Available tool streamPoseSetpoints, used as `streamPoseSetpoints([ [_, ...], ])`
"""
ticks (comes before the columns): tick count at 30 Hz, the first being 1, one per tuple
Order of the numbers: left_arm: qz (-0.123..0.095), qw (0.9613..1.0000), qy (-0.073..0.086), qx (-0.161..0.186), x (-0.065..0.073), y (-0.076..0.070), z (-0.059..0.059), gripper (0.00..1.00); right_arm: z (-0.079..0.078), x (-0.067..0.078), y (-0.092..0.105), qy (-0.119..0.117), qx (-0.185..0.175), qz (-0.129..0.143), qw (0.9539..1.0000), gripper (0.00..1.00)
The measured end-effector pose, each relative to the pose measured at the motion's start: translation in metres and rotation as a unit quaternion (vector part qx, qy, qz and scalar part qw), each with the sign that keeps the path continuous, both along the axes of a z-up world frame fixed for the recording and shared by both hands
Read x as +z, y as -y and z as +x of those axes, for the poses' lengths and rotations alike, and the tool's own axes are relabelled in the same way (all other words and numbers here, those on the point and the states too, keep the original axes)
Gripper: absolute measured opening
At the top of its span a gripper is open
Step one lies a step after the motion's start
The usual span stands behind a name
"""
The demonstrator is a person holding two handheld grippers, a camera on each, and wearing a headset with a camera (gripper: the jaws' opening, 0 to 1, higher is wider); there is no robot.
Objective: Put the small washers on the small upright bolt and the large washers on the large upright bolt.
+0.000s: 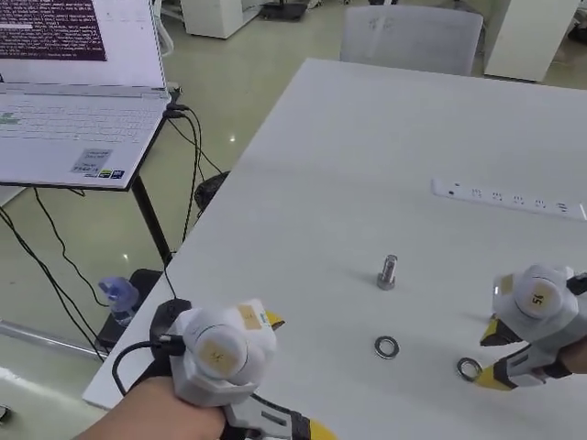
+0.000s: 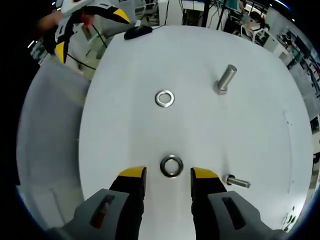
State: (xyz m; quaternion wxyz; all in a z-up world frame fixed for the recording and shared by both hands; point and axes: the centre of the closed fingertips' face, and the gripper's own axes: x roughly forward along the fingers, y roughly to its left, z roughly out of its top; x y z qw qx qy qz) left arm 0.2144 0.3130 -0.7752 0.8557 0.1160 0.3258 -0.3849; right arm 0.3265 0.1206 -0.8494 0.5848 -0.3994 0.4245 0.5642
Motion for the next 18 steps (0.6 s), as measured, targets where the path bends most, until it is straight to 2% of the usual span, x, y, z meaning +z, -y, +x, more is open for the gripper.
streamPoseSetpoints([
  [2,-0.001,1.0,-0.001,0.0,0.0,0.0,0.001,0.93,0.001,-0.004,-0.001,-0.002,0.003,0.004,1.0,0.37],
  [4,0.001,1.0,0.0,-0.002,0.0,-0.001,0.003,0.93,0.001,-0.008,-0.001,0.002,0.016,0.002,0.9999,0.37],
  [10,0.003,1.0,0.0,-0.001,-0.001,-0.001,0.006,0.93,0.003,-0.022,0.003,0.001,0.019,-0.011,0.9998,0.37],
  [18,0.004,1.0,-0.003,-0.004,-0.004,0.002,0.005,0.91,0.004,-0.025,0.004,0.002,0.022,-0.015,0.9997,0.36],
])
